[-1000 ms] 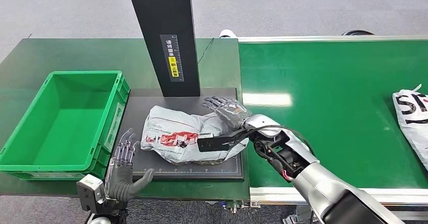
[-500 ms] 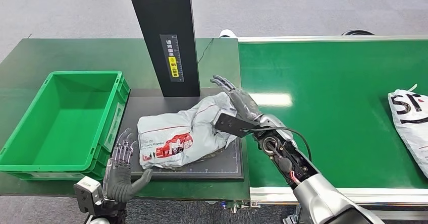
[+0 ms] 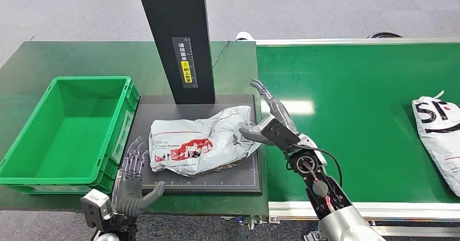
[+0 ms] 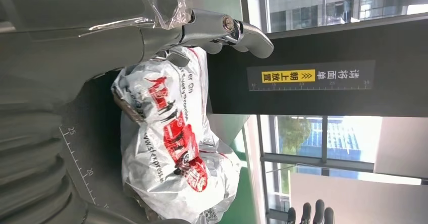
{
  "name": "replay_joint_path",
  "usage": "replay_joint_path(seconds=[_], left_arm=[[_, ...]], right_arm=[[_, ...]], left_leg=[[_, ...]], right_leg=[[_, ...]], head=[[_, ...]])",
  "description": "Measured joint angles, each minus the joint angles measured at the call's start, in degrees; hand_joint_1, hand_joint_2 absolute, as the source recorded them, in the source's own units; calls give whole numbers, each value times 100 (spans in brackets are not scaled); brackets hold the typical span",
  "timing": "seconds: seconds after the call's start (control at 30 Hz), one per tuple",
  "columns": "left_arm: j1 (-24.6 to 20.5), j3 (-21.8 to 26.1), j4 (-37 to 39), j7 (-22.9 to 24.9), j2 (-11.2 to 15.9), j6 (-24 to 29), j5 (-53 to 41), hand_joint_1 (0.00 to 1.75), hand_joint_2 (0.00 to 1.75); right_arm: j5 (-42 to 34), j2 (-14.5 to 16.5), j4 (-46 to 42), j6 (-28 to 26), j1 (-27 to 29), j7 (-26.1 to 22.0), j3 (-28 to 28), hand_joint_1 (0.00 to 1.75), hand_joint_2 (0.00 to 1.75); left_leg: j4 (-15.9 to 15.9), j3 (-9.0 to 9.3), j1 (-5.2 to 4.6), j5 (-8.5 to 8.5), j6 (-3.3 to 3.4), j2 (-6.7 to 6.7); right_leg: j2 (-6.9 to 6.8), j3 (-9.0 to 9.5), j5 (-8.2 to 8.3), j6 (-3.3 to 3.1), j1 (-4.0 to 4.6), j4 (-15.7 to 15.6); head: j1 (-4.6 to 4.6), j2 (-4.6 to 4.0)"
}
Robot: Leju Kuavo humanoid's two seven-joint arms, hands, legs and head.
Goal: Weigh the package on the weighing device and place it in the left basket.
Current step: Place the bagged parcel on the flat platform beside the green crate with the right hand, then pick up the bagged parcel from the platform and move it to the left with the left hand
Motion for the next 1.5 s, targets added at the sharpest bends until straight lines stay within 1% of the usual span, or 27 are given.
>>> replay_joint_path(seconds=[0.33,0.5,0.63,0.73,0.83,0.93,1.0,1.07,1.17,1.5], left_arm=[[-9,-15,2,-6,0,1,-22,0,175],[-91,-105,-1,-57,1,198,-500,0,175],[-335,-267,-2,9,10,267,-751,0,175],[-566,-396,8,97,15,286,-855,0,175],[-791,-526,34,185,11,257,-934,0,175],[-994,-643,90,242,4,245,-994,0,175],[-1139,-715,165,252,5,359,-1133,0,175],[-1307,-785,285,255,14,513,-1320,0,175],[-1496,-866,456,261,27,609,-1444,0,175],[-1693,-962,717,286,49,625,-1496,0,175]], right_arm=[[-83,-30,-211,4,159,-55,-198,0,175],[-380,-26,-588,-8,464,-207,-423,0,175],[-662,62,-1158,64,912,-374,-596,0,175],[-1141,156,-1655,164,1293,-473,-756,0,175],[-1542,228,-2106,146,1630,-507,-970,0,175],[-1703,272,-2457,118,1905,-509,-1143,0,175],[-1743,312,-2643,144,2055,-494,-1223,0,175],[-1753,364,-2786,189,2167,-472,-1283,0,175],[-1749,422,-2921,229,2261,-453,-1342,0,175],[-1741,481,-3052,244,2338,-440,-1431,0,175]], left_leg=[[0,1,0,0,0,-1],[0,-1,0,0,0,-3],[0,-1,0,0,0,-2],[0,0,0,0,0,-3],[0,0,0,0,0,-1],[0,0,0,0,0,0],[0,0,-1,0,0,-1],[0,0,0,0,0,-1],[0,0,0,0,0,1],[0,0,0,0,0,1]], right_leg=[[0,0,0,0,0,0],[-1,0,0,0,0,0],[-1,0,0,0,0,0],[-1,0,0,0,0,0],[-1,0,0,0,0,0],[0,0,0,0,0,0],[-1,0,0,0,-1,0],[0,0,0,0,0,0],[0,0,0,0,0,0],[0,-1,0,0,0,0]], head=[[0,0],[2,0],[1,0],[0,0],[1,0],[1,0],[1,0],[0,0],[0,0],[1,0]])
